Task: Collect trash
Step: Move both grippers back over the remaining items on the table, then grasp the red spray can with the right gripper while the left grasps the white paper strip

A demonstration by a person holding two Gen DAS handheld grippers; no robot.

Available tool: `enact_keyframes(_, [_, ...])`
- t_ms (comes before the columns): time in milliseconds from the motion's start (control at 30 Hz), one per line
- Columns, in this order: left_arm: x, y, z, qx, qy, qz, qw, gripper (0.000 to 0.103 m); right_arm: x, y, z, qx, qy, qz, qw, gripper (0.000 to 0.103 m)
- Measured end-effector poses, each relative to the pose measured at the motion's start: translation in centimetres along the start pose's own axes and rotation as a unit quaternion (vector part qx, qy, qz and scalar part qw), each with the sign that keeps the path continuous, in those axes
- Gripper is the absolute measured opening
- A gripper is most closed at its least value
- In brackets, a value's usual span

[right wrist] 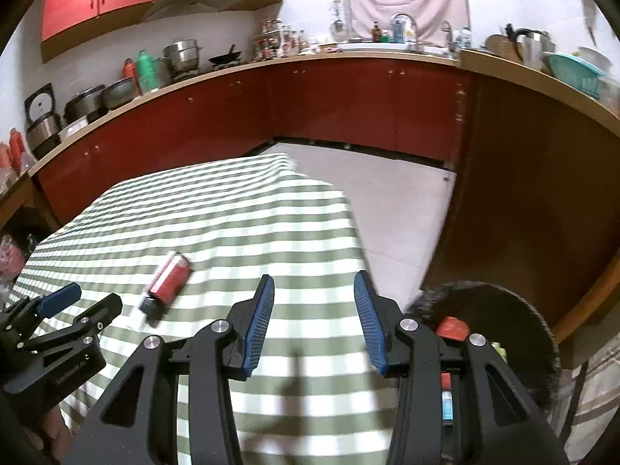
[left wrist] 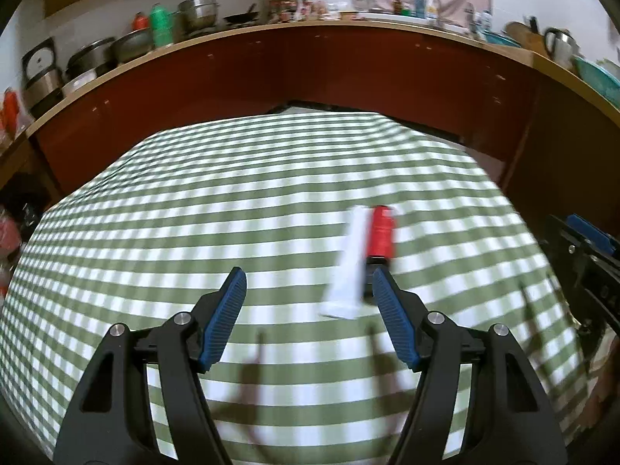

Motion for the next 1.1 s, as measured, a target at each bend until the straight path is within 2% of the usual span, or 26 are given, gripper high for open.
enact_keyframes(300, [0.9, 6.9, -0.2, 0.03, -0.002, 0.033, 0.999, 0.066, 2.0, 6.1, -1.8, 0.032, 0.007, 0.038, 0.999, 0.043])
enact_keyframes(567, [1.2, 12.0, -0.5, 0.051, -0.003, 0.062, 0.9968, 0.066, 2.6, 9.5, -3.5, 0.046, 0.02, 0.062, 0.997, 0.043])
enact_keyframes(867, [1.2, 14.6, -1.3, 0.054, 0.004, 0.079, 0.9954, 0.066, 2.4, 11.6, -5.6, 0.037, 0.051, 0.075, 0.995, 0.043])
enact_keyframes(1100, [1.1, 14.1, -2.2, 0.044, 0.012, 0.08, 0.9957, 0.066, 1.8, 11.5, -6.2, 0.027, 0.068, 0.079, 0.994, 0.043])
Point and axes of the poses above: each gripper's, at about its wrist camera, not at the fingertips, and z roughly against the way its jaws point, y to its left, x to its top, the point moved 6 cm from there along -z, roughly the way its jaws point, and after that the axes turned 14 degrees about z, right-handed, at the moved point
